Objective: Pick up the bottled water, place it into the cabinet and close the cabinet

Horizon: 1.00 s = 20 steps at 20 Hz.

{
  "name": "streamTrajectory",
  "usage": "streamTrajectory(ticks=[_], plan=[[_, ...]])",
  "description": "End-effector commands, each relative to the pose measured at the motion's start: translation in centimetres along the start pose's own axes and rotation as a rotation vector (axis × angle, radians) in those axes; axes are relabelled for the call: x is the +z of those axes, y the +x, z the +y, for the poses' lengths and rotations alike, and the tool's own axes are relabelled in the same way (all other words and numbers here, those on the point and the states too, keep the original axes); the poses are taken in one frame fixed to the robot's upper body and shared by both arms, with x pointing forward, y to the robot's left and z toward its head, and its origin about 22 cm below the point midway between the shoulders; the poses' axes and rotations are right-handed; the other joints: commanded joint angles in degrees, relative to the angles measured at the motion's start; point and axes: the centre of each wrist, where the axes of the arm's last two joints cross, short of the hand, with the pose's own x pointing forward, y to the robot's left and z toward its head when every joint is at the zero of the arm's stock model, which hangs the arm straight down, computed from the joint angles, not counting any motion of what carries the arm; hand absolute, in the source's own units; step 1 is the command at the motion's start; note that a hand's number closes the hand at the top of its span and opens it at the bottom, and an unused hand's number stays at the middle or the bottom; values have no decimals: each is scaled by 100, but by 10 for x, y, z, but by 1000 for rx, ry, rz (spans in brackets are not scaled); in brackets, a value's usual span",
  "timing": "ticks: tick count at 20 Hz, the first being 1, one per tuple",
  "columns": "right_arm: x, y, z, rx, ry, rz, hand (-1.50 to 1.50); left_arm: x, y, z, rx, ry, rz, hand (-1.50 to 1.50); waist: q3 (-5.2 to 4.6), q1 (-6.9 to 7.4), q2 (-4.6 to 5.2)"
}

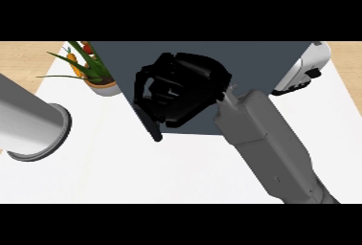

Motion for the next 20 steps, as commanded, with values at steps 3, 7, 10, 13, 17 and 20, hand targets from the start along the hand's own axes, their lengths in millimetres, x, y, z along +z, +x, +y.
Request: streamTrajectory(ticks=[3,7,10,13,17,20], plan=[[-5,24,-25,97,-115,-93,150,-2,-2,-9,34,-33,-21,-150,6,40,71],[-3,37,-28,116,-163,-165,-150,-6,2,-5,23,-39,-33,-150,4,29,66],[-2,54,-21,177,-196,-220,-150,-1,2,4,38,-26,-3,-150,0,17,49],[1,65,-26,202,-240,-225,-150,-13,3,2,20,-46,-19,-150,-1,6,69],[-7,61,-21,217,-278,-248,-150,-11,1,0,23,-67,-10,-150,-2,89,66],[-6,68,-23,209,-279,-244,-150,-25,2,-6,24,-91,-16,-150,2,38,85]])
